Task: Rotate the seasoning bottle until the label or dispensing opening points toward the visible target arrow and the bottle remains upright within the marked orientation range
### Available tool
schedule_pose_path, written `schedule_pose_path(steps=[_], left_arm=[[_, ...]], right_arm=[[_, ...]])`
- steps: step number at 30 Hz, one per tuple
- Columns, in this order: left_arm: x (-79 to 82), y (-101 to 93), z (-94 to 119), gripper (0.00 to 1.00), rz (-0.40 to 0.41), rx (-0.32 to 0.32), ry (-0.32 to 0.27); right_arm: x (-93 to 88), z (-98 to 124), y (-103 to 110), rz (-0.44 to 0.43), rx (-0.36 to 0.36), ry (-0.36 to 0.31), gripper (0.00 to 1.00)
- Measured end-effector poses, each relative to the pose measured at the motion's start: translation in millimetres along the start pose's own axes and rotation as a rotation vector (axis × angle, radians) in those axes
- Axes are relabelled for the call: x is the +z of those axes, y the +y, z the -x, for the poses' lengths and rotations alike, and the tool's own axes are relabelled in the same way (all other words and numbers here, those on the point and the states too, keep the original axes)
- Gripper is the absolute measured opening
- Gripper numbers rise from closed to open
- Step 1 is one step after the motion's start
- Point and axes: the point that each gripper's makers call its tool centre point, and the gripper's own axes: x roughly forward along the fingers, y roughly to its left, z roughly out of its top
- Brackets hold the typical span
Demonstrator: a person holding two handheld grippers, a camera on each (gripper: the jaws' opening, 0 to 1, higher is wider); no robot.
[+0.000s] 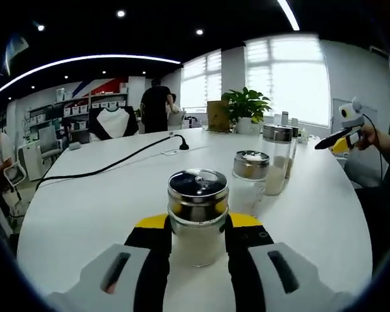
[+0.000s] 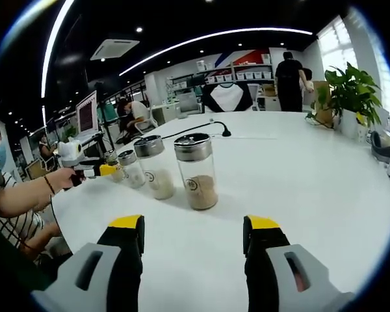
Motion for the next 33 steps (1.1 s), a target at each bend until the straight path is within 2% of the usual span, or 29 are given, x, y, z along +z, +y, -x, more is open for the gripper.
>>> schedule_pose_path(steps=[5, 12, 24, 25, 27, 28, 30, 32, 33], left_arm=[[0.4, -1.0, -2, 0.34, -0.024, -0.044, 0.029], [-0.3, -2.8, -1, 0.34, -0.041, -0.106, 0.032], [0.0, -5.5, 1, 0.35, -0.053, -0.128, 0.041], [1.1, -6.4, 1, 0.36, -0.058, -0.127, 0.037], [8.9, -7.1, 2, 0.48, -0.05, -0.117, -0.005], [8.4, -7.5, 3, 0.52, -0.059, -0.111, 0.006], [3.2, -3.1, 6, 0.54, -0.089, -0.081, 0.044], [5.9, -1.4, 11, 0.57, -0.024, -0.052, 0.026], [12.2, -0.4, 15, 0.59, 0.024, -0.032, -0.013]], right_arm=[[-0.1, -2, 3, 0.004, 0.01, 0.007, 0.61], [4.0, -2, 0, 0.01, 0.007, 0.004, 0.61], [1.9, -2, -3, 0.001, 0.003, 0.008, 0.61], [1.9, -2, -4, -0.003, -0.001, 0.008, 0.61], [2.0, -2, -4, 0.004, -0.002, 0.011, 0.61], [2.5, -2, -3, 0.007, -0.002, 0.011, 0.61], [3.8, -2, -3, 0.007, 0.0, 0.008, 0.61], [4.6, -2, -1, 0.006, 0.002, 0.004, 0.61], [4.5, -2, 0, 0.005, 0.003, 0.004, 0.61]])
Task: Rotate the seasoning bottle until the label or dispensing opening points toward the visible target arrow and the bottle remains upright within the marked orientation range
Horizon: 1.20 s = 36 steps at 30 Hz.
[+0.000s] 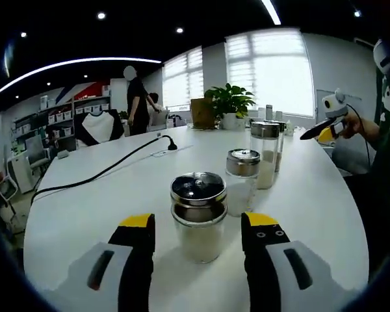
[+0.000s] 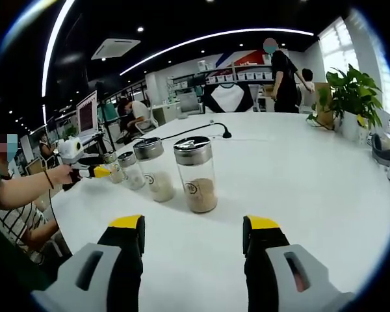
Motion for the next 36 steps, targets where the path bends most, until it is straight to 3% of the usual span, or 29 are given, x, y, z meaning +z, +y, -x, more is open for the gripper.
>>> schedule_pose_path(steps=[4, 6, 8, 12, 17, 22, 24, 27, 28, 31, 34, 36], left_arm=[[0.1, 3.2, 12, 0.63, -0.099, 0.082, 0.027], [2.0, 2.7, 15, 0.64, -0.094, 0.106, 0.005], [1.7, 2.2, 18, 0.66, -0.066, 0.129, -0.027], [-8.4, 5.2, 29, 0.67, -0.001, 0.248, 0.008], [1.7, 4.5, 39, 0.71, 0.097, 0.372, -0.065], [1.4, 3.7, 36, 0.7, 0.082, 0.436, -0.032], [-1.5, 0.8, 35, 0.7, 0.12, 0.472, -0.026], [-1.5, -4.4, 34, 0.7, 0.115, 0.509, -0.036], [-2.1, -1.4, 35, 0.69, 0.146, 0.551, -0.043], [1.6, -5.7, 28, 0.68, 0.18, 0.542, -0.084], [0.2, -7.9, 24, 0.66, 0.157, 0.574, -0.058], [1.6, -7.0, 25, 0.66, 0.166, 0.597, -0.073]], right_arm=[[-4.4, -1, 3, 0.023, 0.01, 0.019, 0.61], [-3.7, -1, 5, 0.021, 0.02, 0.015, 0.61], [-2.6, -1, 7, 0.019, 0.023, 0.011, 0.61], [0.1, -1, 6, 0.017, 0.021, 0.0, 0.61], [-2.1, -1, 5, 0.006, 0.014, -0.002, 0.61], [-3.4, -2, 5, 0.001, 0.012, 0.001, 0.61], [-1.9, -2, 6, 0.003, 0.015, 0.0, 0.61], [1.6, -3, 5, -0.001, 0.015, -0.01, 0.61], [1.7, -4, 5, 0.003, 0.015, -0.008, 0.61], [2.7, -5, 5, 0.005, 0.016, -0.009, 0.61], [1.9, -6, 5, 0.004, 0.017, -0.007, 0.61], [0.3, -6, 4, -0.002, 0.016, -0.006, 0.61]])
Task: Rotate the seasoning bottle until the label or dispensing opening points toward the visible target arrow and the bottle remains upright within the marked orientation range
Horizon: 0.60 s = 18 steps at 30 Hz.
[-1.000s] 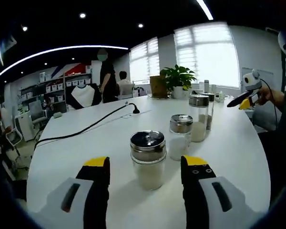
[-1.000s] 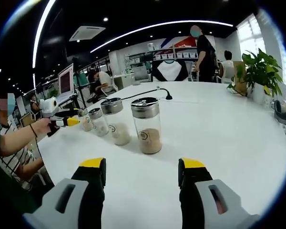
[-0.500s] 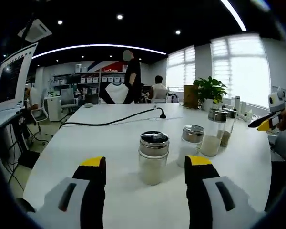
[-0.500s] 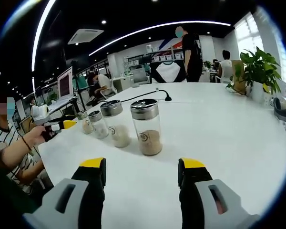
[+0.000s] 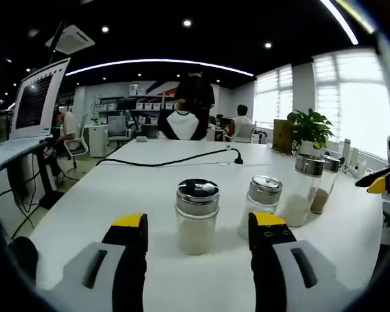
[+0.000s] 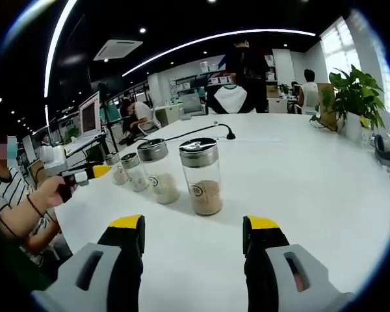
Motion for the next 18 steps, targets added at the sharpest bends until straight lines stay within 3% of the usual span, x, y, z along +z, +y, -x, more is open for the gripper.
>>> schedule_pose_path(steps=[1, 5, 18], left_arm=[[0.2, 1.5, 0, 0.66, 0.033, 0.016, -0.006], [-5.8, 2.7, -5, 0.65, 0.005, 0.053, 0.027], [-8.3, 0.4, -28, 0.5, -0.013, 0.113, 0.031]], right_arm=[[-0.5, 0, 0, -0.001, 0.0, 0.0, 0.61], [-4.6, -2, 0, -0.004, 0.003, 0.009, 0.61], [-6.0, -2, -4, -0.019, 0.004, 0.004, 0.6]])
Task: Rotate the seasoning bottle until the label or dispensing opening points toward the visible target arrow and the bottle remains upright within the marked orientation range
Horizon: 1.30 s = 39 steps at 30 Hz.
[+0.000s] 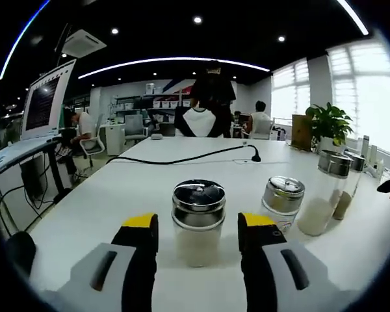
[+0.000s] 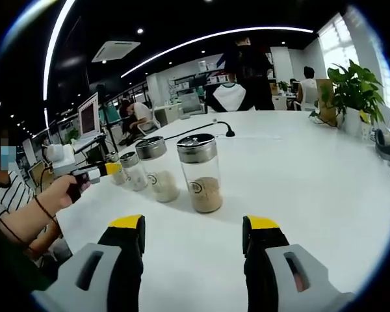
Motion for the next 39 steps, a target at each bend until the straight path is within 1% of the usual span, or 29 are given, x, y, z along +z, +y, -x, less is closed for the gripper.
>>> schedule_pose_path(steps=[4, 6, 8, 9, 10, 11, 13, 23, 26, 30, 39], left_arm=[[-2.6, 1.0, -3.6, 0.45, -0.004, 0.013, 0.013], [-4.9, 2.6, -6.3, 0.42, -0.018, 0.02, 0.022], [-6.4, 1.9, -8.2, 0.42, -0.018, 0.013, 0.027], [-5.9, 1.3, -8.1, 0.4, -0.018, 0.01, 0.023], [-5.8, 1.1, -8.6, 0.36, -0.027, 0.007, 0.024], [-6.4, -0.2, -8.9, 0.35, -0.034, -0.001, 0.026], [-5.7, 1.2, -7.3, 0.35, -0.037, 0.006, 0.02], [-4.5, -0.3, -6.1, 0.34, -0.039, -0.009, 0.017], [-4.5, 0.0, -6.7, 0.34, -0.04, -0.012, 0.014], [-4.6, -0.2, -7.0, 0.34, -0.045, -0.025, 0.015], [-4.9, 0.4, -7.6, 0.34, -0.054, -0.048, 0.013]], right_arm=[[-0.8, -0.4, -0.6, -0.001, 0.001, 0.004, 0.6], [0.5, 0.0, -0.9, -0.001, 0.001, -0.001, 0.6], [0.4, -0.3, -1.4, -0.006, 0.0, -0.001, 0.6], [0.1, -0.4, -1.4, -0.005, -0.001, 0.001, 0.6], [-0.1, -0.5, -1.5, -0.005, -0.001, 0.003, 0.6], [0.2, -0.3, -1.4, -0.005, -0.001, 0.002, 0.6], [1.0, 0.1, -1.0, -0.005, 0.0, -0.002, 0.6], [-0.4, 0.7, 0.0, -0.002, 0.001, 0.005, 0.6], [1.6, -1.7, 0.4, 0.005, 0.007, 0.007, 0.6], [4.6, -3.3, 3.0, 0.011, 0.015, 0.003, 0.6], [3.4, -3.9, 6.2, 0.015, 0.02, 0.009, 0.6]])
